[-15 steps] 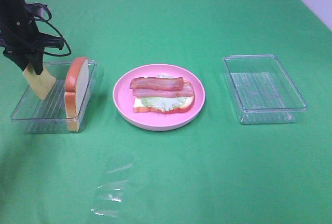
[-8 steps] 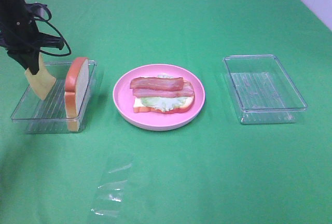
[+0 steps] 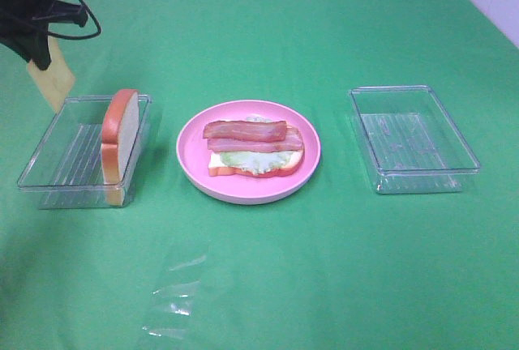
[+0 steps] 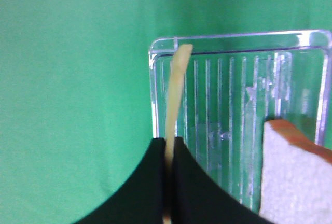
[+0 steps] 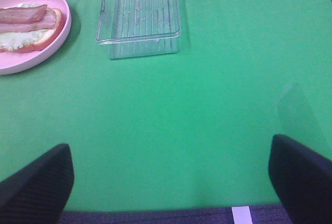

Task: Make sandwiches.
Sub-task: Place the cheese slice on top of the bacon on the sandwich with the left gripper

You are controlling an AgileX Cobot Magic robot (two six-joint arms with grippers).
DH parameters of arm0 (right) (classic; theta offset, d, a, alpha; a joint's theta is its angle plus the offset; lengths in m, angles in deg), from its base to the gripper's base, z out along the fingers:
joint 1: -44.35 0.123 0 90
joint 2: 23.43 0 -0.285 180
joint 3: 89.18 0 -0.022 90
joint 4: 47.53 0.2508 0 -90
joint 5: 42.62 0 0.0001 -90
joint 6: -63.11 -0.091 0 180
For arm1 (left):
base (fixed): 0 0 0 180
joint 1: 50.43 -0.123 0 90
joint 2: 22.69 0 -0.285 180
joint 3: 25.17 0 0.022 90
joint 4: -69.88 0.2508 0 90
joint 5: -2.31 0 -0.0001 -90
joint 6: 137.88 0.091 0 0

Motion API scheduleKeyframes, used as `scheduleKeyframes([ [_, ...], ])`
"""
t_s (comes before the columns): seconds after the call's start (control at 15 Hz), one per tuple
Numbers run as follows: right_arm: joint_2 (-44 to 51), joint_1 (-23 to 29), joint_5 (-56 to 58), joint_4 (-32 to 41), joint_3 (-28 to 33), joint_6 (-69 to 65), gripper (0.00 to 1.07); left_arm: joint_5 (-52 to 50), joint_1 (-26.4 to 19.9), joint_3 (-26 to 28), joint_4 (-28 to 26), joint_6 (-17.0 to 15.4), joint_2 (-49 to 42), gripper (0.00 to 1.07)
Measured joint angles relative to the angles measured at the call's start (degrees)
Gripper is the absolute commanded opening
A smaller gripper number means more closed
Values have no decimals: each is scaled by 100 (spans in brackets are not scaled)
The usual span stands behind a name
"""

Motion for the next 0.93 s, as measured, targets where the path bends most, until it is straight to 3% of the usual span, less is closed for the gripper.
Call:
scheduleKeyframes([
  [0.27, 0, 0, 0, 0, 0, 0, 98, 11, 115, 0, -705, 97, -567, 0],
  [0.53, 0, 0, 0, 0, 0, 0, 98, -447, 802, 0, -2229, 670, -796, 0],
  [0.93, 0, 0, 0, 0, 0, 0, 98, -1112, 1570, 6, -3633, 1352, -350, 0],
])
